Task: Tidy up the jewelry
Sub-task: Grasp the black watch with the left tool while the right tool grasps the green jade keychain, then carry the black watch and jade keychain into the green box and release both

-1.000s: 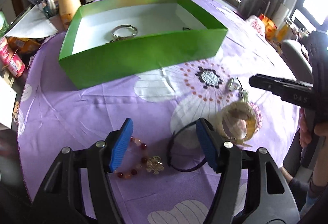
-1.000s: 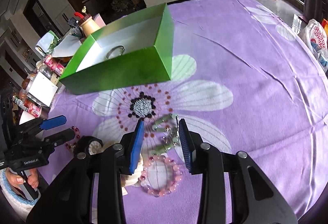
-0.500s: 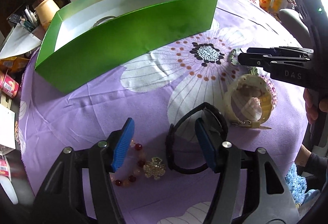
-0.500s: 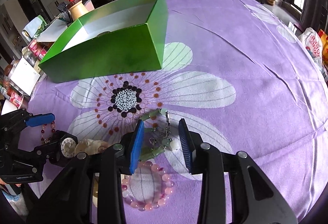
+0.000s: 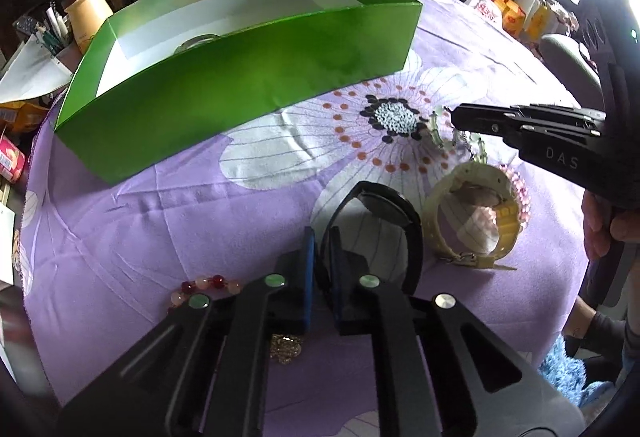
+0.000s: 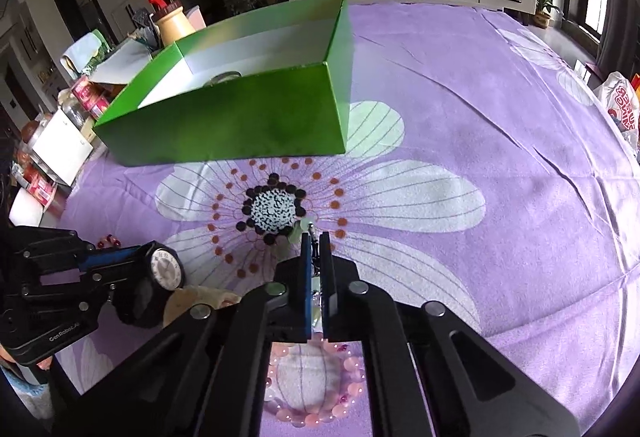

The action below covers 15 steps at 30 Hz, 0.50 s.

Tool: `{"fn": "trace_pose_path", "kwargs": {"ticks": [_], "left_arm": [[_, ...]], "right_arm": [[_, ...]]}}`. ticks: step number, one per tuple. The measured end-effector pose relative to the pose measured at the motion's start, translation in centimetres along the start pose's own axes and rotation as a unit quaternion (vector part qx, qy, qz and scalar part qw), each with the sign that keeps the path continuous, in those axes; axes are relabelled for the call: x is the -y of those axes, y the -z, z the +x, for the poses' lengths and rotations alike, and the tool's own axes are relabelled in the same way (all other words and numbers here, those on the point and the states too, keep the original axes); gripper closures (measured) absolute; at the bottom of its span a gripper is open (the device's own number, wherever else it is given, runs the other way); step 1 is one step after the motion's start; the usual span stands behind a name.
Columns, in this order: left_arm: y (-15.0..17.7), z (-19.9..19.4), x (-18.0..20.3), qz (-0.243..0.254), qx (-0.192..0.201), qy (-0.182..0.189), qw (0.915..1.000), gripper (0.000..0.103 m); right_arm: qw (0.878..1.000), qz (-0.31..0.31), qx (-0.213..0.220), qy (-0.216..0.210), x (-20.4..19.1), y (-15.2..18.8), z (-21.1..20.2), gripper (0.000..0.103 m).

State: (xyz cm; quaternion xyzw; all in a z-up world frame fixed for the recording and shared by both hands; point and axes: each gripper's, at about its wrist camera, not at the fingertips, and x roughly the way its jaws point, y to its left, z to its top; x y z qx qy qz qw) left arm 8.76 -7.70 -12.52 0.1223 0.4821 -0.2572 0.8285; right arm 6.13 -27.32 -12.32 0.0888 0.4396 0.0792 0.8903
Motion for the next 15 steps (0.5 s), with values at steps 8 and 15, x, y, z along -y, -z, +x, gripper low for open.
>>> {"fn": "trace_pose_path", "kwargs": {"ticks": [8,15], "left_arm": [[0.0,-1.5,-1.7,-0.055,0.018,0.022,0.9981,0.096],[-0.5,-4.7,-2.7,-0.073,0.052,0.024,0.9957,0.096]], "right_arm": [[0.999,0.009,0.039,-0.015,0.0,-0.8,-3.0,0.100],[0.997,0.008,0.071,-0.031,-0.6,-2.0,-5.5,0.100]]}}
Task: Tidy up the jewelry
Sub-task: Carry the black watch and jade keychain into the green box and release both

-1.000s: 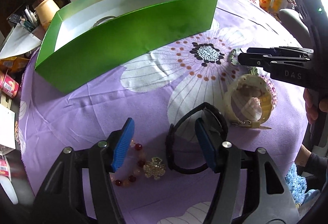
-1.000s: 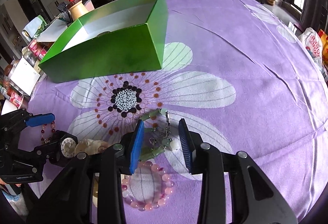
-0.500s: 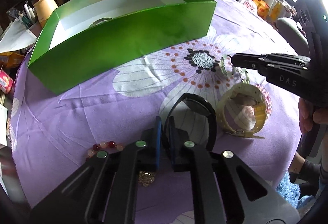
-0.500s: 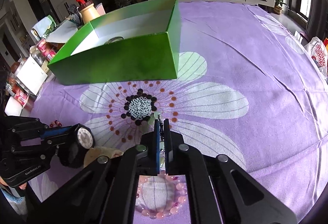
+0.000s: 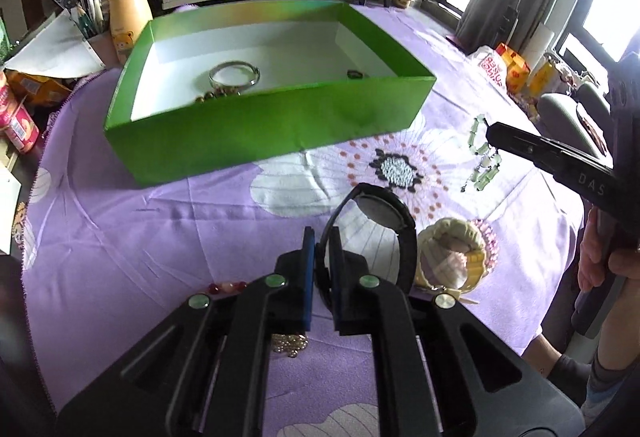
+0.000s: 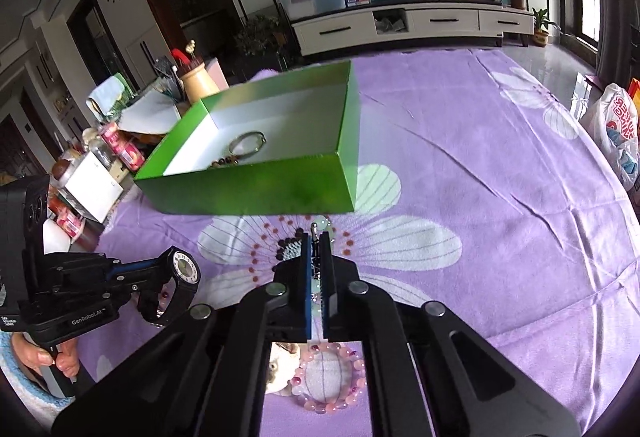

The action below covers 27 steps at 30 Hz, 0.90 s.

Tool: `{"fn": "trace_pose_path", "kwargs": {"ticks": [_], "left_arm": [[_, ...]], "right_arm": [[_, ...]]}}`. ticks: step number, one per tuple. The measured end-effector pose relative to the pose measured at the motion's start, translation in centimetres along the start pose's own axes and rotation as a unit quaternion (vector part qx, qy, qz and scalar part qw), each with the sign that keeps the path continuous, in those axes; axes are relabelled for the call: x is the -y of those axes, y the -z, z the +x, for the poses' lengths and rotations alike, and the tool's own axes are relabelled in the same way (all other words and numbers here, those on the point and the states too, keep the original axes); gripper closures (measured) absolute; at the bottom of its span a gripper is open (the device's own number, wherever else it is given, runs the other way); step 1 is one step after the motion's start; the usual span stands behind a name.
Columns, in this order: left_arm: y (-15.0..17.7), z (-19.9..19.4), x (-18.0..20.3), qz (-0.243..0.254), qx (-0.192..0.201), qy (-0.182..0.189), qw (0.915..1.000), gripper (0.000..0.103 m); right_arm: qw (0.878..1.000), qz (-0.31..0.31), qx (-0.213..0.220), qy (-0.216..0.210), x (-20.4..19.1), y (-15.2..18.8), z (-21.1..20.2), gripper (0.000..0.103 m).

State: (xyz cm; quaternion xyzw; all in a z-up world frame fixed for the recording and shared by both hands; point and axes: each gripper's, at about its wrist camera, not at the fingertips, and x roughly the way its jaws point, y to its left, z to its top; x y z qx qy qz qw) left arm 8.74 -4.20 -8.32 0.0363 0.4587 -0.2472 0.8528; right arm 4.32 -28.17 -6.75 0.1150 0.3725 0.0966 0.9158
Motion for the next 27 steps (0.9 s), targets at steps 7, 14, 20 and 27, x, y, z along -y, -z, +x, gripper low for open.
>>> {"fn": "trace_pose_path", "kwargs": {"ticks": [7,14,20,27], "left_arm": [[-2.0,-2.6,-1.1,-0.026,0.031,-0.006,0.9992,0.096],[-5.1,-3.8,-2.4,-0.045,0.055,-0.019,0.9973,0.096],[-8.2,-3.6,-3.0,-0.055,0.061,-0.023,0.9963,0.096],[-11.2,-1.4,-3.4,-0.075,0.054,-0.024,0.9954,0.096]], "right_arm": [[1.000,-0.010,0.020,-0.016,-1.3,-1.6,-1.2,0.100],[0.999,-0.027,0.034,-0.025,-2.8,-3.5,-1.4,0.100],[0.998,-0.032,0.047,-0.032,-3.3,-5.7,-1.1,0.100],[0.997,-0.038,0.053,-0.034,-3.5,-8.3,0.3,0.100]]}}
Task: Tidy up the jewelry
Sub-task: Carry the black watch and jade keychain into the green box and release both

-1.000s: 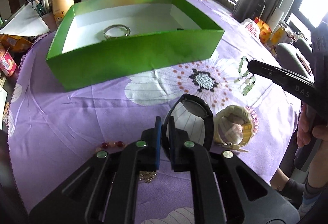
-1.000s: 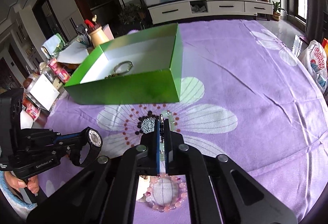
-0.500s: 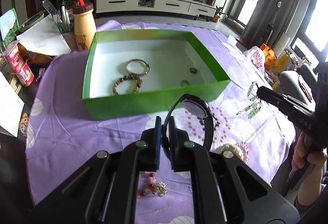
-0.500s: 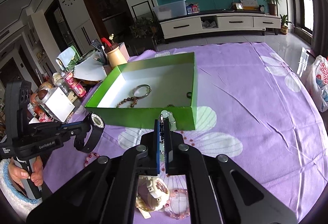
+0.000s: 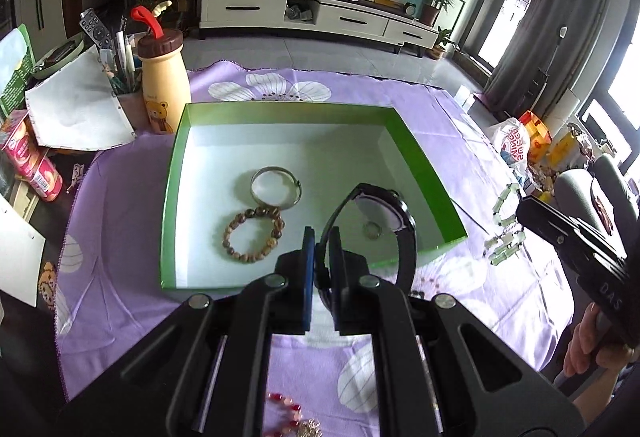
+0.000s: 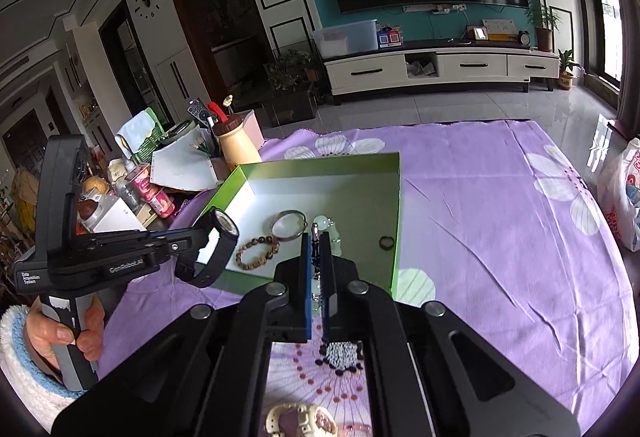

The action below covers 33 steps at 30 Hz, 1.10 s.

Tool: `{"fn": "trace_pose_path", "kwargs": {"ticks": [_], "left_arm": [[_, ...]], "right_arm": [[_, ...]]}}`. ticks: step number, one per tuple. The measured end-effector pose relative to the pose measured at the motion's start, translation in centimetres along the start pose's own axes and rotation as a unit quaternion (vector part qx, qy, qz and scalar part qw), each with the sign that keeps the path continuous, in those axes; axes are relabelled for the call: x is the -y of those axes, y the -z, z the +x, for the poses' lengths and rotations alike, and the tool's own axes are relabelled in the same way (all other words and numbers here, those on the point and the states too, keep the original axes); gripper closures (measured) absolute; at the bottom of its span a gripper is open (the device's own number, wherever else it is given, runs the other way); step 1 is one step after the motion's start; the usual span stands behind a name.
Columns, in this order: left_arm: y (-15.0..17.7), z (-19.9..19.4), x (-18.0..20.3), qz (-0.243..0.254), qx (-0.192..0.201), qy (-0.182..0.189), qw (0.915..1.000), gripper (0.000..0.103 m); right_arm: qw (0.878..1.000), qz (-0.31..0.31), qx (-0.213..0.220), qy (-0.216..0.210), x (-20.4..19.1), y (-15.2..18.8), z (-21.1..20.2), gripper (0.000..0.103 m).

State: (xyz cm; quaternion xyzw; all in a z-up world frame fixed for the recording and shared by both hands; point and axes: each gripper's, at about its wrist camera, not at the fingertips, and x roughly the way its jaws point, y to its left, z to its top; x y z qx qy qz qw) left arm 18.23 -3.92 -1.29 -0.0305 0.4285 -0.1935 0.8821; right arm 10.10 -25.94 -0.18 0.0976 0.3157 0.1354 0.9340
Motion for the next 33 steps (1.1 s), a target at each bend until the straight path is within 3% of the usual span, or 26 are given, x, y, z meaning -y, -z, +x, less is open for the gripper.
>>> {"fn": "trace_pose_path", "kwargs": {"ticks": [14,33], "left_arm": [[-3.4,6.3,0.2,-0.014,-0.029,-0.020,0.9993,0.096],[-3.0,13.3,0.6,-0.004,-0.083,-0.050,0.9953,0.095]], "right_arm": [[1.000,0.011,-0.023,0.001,1.5,-1.9,5.3,0.100],[0.995,0.017,-0.099,0.017,2.9,-0.2,12.2,0.100]]}}
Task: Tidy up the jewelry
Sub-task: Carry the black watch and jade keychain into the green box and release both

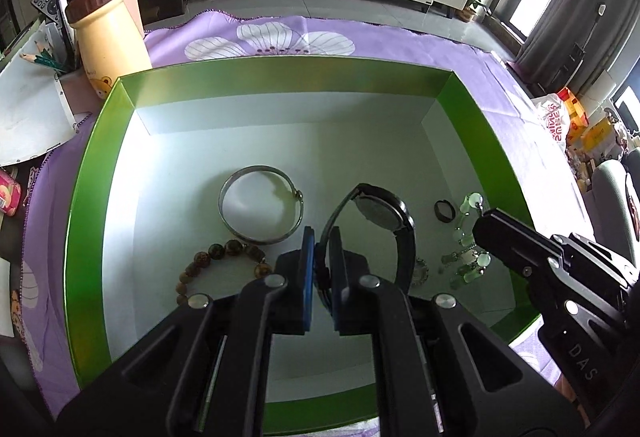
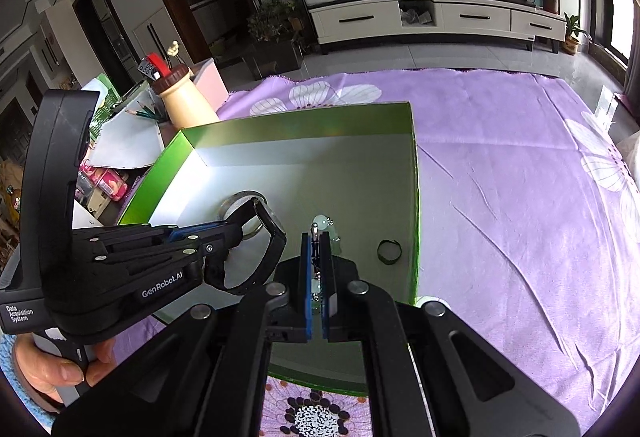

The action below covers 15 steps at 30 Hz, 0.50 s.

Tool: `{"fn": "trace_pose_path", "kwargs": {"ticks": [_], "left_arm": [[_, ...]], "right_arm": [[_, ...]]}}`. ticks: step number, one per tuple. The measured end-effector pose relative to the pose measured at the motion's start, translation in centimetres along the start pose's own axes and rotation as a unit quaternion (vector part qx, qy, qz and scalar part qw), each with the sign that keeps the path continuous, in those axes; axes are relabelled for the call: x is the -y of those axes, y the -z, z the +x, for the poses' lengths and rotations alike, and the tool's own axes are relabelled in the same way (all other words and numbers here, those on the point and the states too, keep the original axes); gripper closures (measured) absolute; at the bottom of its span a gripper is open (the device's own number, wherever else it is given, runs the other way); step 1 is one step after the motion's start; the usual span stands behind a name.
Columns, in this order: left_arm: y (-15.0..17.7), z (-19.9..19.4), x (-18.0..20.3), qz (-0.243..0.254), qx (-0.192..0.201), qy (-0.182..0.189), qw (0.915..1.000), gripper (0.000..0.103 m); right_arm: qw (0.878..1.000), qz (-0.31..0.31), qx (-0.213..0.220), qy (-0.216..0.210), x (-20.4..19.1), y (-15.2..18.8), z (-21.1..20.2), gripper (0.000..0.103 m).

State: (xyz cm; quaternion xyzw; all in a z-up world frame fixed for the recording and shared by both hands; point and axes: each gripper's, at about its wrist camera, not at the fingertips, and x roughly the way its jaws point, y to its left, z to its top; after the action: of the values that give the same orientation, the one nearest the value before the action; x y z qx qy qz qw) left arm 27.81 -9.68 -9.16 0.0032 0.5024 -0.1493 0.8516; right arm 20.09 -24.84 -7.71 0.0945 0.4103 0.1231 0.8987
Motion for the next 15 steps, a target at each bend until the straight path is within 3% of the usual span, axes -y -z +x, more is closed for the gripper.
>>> {"fn": "trace_pose_path", "kwargs": {"ticks": [10,15], "left_arm": [[-0.2,1.0,0.2,-0.004,-0.004,-0.013,0.9999,0.092],[-0.5,0.4,-0.1,-0.004,0.008,-0.013,0.9999,0.082]], "right_arm": [[1.000,-0.003,-0.005,0.007,-0.1,-0.2,1.3,0.100],[1.000,0.007,-0.004,0.010,0.3,-0.4,1.5,0.099]]}}
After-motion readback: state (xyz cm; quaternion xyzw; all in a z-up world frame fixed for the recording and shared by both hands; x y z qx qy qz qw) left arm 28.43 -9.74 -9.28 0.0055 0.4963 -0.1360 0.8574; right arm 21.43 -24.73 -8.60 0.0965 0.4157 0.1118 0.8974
